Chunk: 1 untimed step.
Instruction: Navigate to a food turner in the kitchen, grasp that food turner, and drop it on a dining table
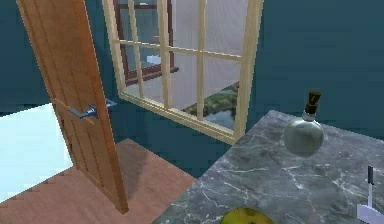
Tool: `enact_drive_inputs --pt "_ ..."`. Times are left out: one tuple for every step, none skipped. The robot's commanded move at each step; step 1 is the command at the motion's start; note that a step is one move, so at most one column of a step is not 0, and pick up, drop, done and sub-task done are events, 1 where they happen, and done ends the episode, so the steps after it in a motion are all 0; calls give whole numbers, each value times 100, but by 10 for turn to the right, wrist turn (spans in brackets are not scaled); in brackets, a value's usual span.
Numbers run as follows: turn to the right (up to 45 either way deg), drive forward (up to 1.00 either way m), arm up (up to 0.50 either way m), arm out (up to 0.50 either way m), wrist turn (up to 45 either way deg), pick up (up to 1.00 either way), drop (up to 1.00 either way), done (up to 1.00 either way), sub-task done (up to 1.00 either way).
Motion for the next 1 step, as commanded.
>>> enact_drive_inputs --pt "0 0 0 0 270 0 0 0 0"
